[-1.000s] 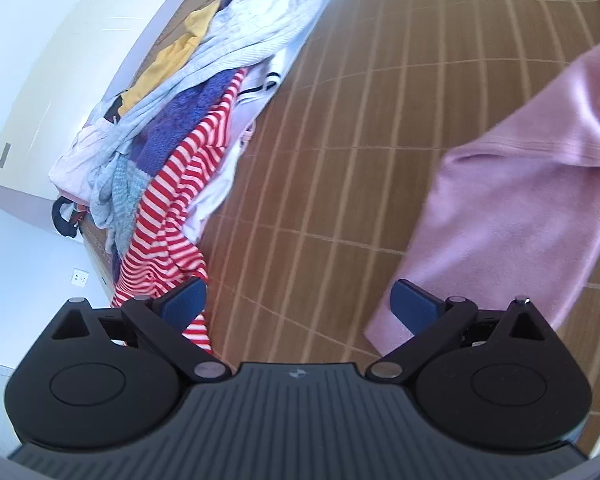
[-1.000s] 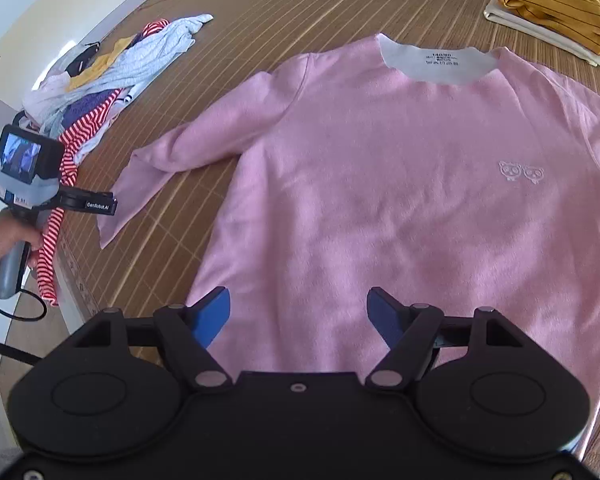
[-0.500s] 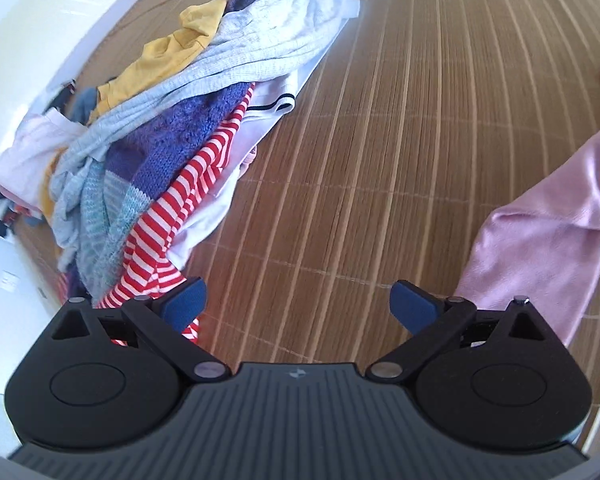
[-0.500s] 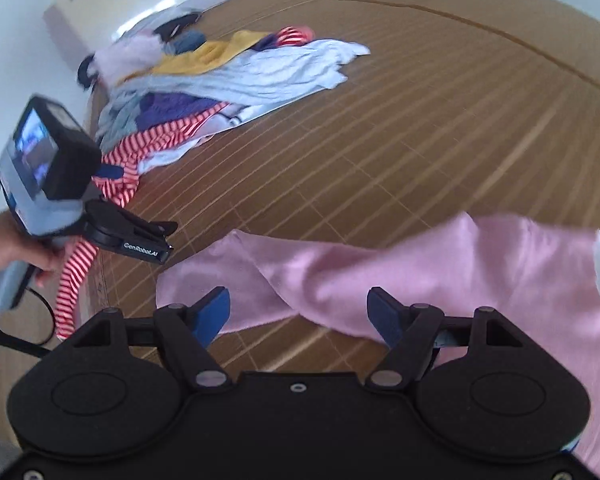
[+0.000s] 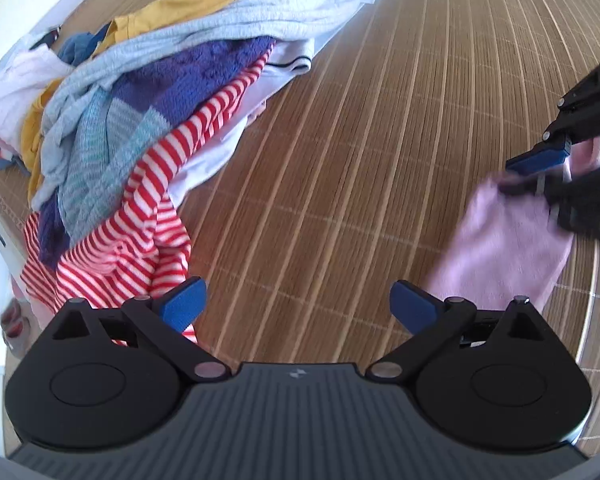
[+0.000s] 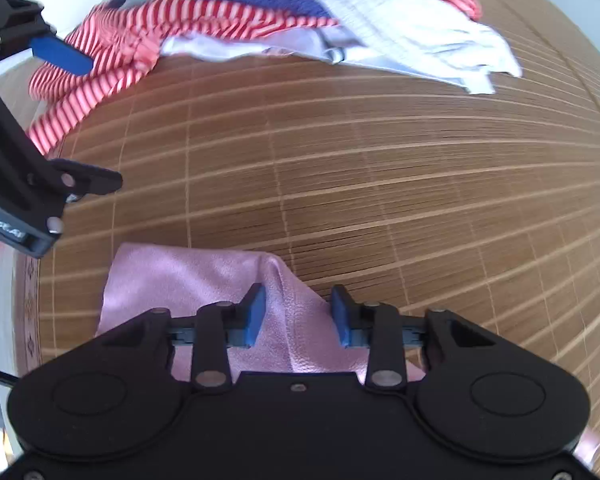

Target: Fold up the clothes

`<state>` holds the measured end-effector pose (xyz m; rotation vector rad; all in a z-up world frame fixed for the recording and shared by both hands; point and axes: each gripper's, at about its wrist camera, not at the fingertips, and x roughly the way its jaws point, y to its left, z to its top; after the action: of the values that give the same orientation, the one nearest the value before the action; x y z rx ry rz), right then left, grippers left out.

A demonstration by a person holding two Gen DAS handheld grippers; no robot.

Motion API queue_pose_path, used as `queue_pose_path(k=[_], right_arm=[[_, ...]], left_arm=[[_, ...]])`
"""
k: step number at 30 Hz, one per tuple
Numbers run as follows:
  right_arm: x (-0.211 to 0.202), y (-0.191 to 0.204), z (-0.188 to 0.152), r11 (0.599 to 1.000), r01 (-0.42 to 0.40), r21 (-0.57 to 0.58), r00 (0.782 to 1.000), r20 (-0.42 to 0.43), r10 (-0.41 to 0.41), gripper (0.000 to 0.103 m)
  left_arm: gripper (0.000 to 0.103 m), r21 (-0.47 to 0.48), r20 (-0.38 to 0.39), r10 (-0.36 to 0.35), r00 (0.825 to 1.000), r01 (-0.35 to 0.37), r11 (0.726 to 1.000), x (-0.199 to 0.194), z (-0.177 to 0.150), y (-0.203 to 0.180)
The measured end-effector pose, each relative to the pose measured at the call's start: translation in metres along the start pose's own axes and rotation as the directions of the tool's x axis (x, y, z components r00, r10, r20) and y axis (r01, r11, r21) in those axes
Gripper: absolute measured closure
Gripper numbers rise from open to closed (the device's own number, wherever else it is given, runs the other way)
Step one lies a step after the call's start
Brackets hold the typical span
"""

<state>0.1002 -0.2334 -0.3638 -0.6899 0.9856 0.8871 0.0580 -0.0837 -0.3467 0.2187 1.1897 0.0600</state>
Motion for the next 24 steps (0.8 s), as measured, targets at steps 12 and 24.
queue_pose_path(k=[12,24], right_arm=[[-0.108,-0.012,-0.024,0.981,0.061,0.184,0.961,0.256,-0.108,0.095],[-0.080,0.047,-0.107,0.879,-0.110,0.465,0.987,0.152,0.044,0.072]], left_arm=[[0.002,-0.069,0.042,0.022,0.999,-0.020,0.997,-0.021,0.008,0.013],[0.002,-0.042,0.030,0.023,0.999,-0.022,0.999,-0.028,0.012,-0.013]])
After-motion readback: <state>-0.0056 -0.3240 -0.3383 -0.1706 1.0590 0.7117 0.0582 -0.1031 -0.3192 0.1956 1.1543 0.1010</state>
